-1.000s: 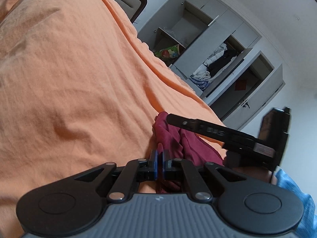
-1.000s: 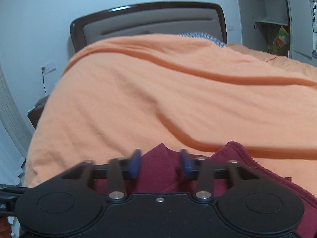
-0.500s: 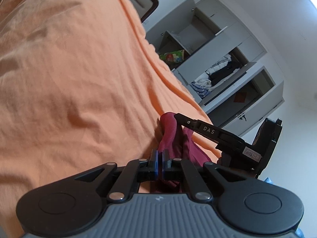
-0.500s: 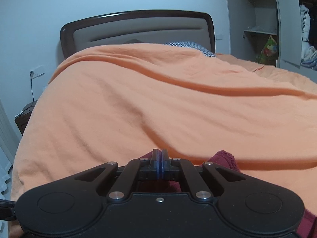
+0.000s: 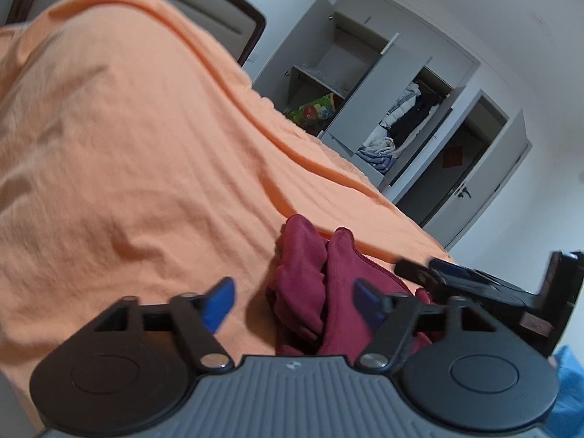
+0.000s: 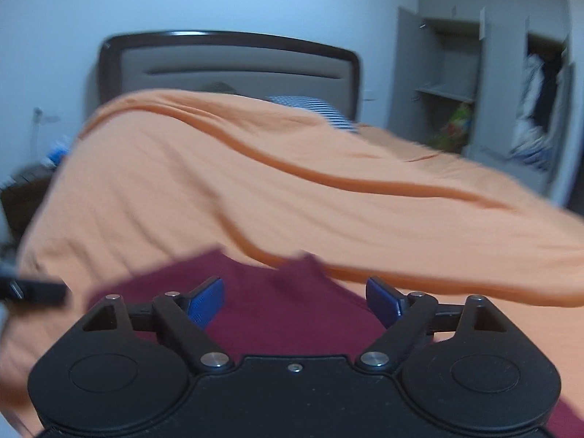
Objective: Fold small clothes
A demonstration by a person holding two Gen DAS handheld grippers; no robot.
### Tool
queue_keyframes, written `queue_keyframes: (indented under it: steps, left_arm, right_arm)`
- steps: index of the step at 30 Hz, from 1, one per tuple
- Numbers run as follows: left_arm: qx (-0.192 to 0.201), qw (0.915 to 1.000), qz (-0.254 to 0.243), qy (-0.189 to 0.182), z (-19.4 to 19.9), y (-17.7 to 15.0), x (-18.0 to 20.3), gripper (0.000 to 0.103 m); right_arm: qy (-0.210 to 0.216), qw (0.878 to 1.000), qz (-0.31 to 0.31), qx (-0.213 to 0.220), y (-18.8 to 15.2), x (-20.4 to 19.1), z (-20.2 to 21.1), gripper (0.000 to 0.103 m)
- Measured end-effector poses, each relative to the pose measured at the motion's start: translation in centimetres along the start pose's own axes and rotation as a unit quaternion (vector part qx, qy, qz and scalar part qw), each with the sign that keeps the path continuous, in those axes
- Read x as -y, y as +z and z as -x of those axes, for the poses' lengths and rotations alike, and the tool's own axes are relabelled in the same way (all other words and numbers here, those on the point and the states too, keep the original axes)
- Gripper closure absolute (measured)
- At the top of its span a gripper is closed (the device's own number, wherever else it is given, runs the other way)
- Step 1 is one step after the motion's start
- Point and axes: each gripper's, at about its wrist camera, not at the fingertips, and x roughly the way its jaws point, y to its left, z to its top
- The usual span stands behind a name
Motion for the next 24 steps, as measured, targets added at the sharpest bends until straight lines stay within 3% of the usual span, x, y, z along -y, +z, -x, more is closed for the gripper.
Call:
queue_keyframes:
  steps: [3,7,9,10,11,12,14,16,19,24]
  left_arm:
    - [0.002,0.9996,-0.029,0.002,0.4,-0.5,1.5,0.017]
    - [-0.009,0.9995,-0.032,0.004,0.8,-1.2,1.6,0.012]
    - [-0.020,0.9993,-0.030,0.007,0.7,-1.5,1.5,0.012]
    - [-0.023,0.9992,-0.030,0.010,0.6,-1.7,1.5,0.012]
    - [-0.025,0.9992,-0.029,0.013,0.7,-1.7,1.6,0.012]
    - [-0.024,0.9992,-0.028,0.014,0.7,-1.7,1.7,0.012]
    - [-0.022,0.9993,-0.025,0.017,1.1,-1.7,1.7,0.011]
    - [-0.020,0.9993,-0.026,0.019,1.4,-1.8,1.8,0.010]
    - [-0.022,0.9989,-0.033,0.025,1.6,-1.8,2.1,0.010]
    - [-0.031,0.9985,-0.029,0.034,1.5,-2.0,2.0,0.010]
  right_arm:
    - [-0.065,0.997,0.014,-0.026,-2.2,1.9,2.3,0.016]
    - [-0.078,0.995,-0.030,-0.054,-5.5,4.6,4.9,0.018]
    - [-0.081,0.993,-0.049,-0.066,-6.8,5.6,5.5,0.030]
    - [-0.084,0.992,-0.054,-0.070,-7.2,5.8,5.6,0.050]
    - [-0.087,0.992,-0.060,-0.072,-7.6,6.2,5.8,0.077]
    - [-0.086,0.991,-0.071,-0.069,-8.0,6.6,6.0,0.087]
    - [-0.092,0.989,-0.104,-0.046,-8.5,7.7,7.3,0.094]
    - [-0.117,0.984,-0.134,-0.017,-8.9,8.9,9.4,0.095]
    - [-0.166,0.964,-0.207,0.021,-10.1,11.3,13.3,0.095]
    - [-0.229,0.911,-0.343,0.028,-15.3,14.2,18.6,0.094]
